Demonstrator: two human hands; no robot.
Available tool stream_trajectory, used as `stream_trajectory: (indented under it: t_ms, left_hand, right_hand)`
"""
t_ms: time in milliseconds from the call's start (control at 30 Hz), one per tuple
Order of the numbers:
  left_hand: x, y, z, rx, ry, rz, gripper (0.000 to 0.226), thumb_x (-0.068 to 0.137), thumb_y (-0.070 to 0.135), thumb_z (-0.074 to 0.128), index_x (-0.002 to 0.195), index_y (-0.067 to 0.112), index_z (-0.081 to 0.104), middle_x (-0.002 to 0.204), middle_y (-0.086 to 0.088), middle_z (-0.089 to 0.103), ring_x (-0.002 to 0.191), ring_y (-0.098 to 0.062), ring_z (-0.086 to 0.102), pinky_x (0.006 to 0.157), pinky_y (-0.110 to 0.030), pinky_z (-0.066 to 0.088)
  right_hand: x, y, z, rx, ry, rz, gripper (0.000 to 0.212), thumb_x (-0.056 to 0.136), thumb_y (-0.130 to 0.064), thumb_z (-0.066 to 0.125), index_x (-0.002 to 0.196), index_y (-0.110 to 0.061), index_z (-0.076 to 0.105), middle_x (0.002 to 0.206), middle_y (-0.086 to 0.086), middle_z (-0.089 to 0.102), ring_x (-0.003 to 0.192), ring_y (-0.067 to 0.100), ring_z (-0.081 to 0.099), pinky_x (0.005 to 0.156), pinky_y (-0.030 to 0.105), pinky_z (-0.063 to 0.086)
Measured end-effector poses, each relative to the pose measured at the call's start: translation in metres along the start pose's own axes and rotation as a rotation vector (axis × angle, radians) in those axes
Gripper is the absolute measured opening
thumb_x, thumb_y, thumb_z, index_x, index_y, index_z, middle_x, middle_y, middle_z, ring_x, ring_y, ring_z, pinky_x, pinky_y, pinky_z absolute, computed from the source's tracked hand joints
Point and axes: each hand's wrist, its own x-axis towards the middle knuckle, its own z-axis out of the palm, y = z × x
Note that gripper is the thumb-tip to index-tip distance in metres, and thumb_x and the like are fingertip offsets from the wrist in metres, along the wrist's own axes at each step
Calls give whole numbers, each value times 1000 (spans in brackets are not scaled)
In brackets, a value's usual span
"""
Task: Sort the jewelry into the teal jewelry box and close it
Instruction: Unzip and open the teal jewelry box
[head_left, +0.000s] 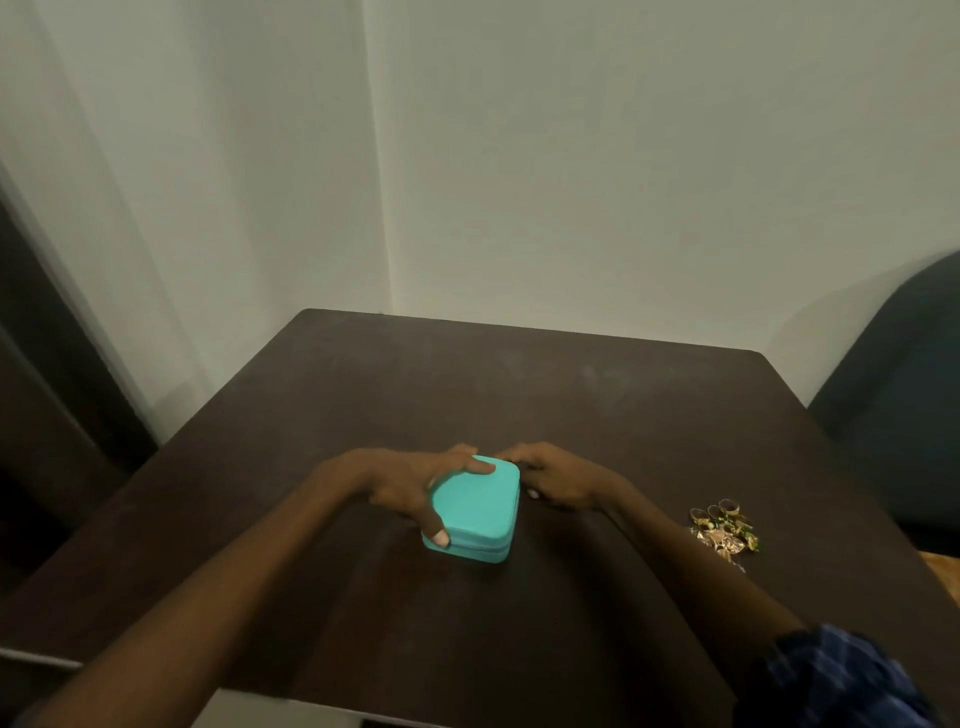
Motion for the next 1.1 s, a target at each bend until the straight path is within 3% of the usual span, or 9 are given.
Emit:
stream_trajectory:
  t_ms: [67,167,300,433,600,833,1000,1100]
  left_hand:
    - [-1,-1,2,8,24,20,94,77,15,75,147,34,15,153,6,5,139,-19,15,100,-16,21]
    - [-2,-1,3,34,39,44,93,78,15,75,147,31,14,153,3,6,139,-18,15,99,-13,18]
    - [-1,-1,3,58,32,39,94,78,19,74,148,31,12,154,3,5,139,-20,15,99,-17,19]
    - [1,-4,3,91,40,53,94,79,23,74,148,31,11,154,3,4,140,-20,14,104,-21,19]
    - [4,-10,6,119,67,81,91,80,33,72,148,32,10,155,4,3,140,-20,14,106,-23,19]
    - [8,-20,9,151,66,88,86,83,45,64,148,37,8,157,5,-6,142,-25,10,114,-37,19]
    - [8,-21,11,160,61,101,80,86,48,59,148,37,9,157,6,-3,141,-26,15,112,-36,24]
    - [8,-24,12,137,46,83,81,87,48,57,148,38,5,157,6,-10,143,-28,8,114,-39,20]
  right_hand:
    - [-1,-2,1,-37,34,-4,31,96,-1,42,122,-6,59,90,-10,55,73,17,50,64,13,43]
    - [-1,-2,5,-110,89,-10,25,96,0,43,113,2,61,86,-5,52,84,14,52,69,7,40]
    - [-3,2,8,-186,169,49,20,96,-8,45,108,-4,61,99,0,49,95,12,47,81,20,36]
    - [-12,-8,19,-243,323,75,18,96,-9,44,100,-1,60,97,6,53,88,11,44,75,19,31]
    - [-43,-15,50,-260,416,289,14,98,-20,39,87,-14,46,88,3,45,81,17,43,72,28,34]
    - [-76,-69,124,-94,572,416,9,97,-25,43,90,-23,48,88,-6,49,80,10,48,70,20,38]
    - [-43,-100,159,91,697,408,16,96,-20,45,103,-12,57,102,3,60,93,14,56,82,24,46]
    - [-35,-103,160,116,710,353,16,96,-20,47,95,-11,60,93,4,63,85,14,59,74,23,46]
